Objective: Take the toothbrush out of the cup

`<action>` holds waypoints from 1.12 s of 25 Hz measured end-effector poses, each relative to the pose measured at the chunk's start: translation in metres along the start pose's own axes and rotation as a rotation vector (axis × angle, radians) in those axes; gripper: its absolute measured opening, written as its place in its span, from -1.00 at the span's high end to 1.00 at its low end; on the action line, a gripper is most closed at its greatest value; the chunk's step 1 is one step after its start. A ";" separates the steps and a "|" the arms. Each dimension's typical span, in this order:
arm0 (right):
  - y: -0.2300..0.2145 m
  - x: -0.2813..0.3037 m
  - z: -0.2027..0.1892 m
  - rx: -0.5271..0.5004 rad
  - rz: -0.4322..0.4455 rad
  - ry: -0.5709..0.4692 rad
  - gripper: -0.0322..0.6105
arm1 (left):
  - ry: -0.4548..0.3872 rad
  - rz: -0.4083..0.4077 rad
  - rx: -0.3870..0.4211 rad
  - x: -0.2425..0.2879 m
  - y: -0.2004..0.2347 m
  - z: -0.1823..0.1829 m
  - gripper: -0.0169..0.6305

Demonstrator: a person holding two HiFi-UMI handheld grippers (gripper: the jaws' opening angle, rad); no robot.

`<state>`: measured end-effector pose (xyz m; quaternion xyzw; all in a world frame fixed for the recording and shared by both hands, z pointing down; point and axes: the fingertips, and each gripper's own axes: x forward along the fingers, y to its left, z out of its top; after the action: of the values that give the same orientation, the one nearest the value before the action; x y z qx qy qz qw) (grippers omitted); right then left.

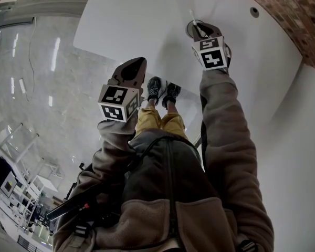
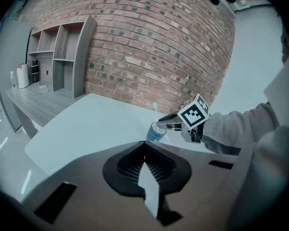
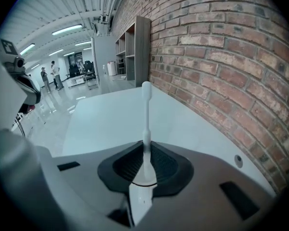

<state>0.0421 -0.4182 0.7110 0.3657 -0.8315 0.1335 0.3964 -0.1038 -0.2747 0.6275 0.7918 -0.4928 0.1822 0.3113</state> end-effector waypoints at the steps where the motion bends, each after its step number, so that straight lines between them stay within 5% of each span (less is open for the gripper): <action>1: -0.001 -0.007 0.004 0.003 -0.008 -0.016 0.75 | -0.008 -0.002 0.004 -0.001 -0.002 0.004 0.93; 19: 0.028 -0.231 0.105 0.101 -0.122 -0.374 0.76 | -0.260 -0.098 0.140 -0.059 -0.085 0.128 0.93; 28: 0.030 -0.311 0.122 0.138 -0.195 -0.498 0.76 | -0.413 -0.124 0.235 -0.095 -0.120 0.185 0.93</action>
<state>0.0820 -0.3037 0.3986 0.4917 -0.8531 0.0568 0.1650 -0.0427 -0.2976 0.3962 0.8718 -0.4718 0.0529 0.1202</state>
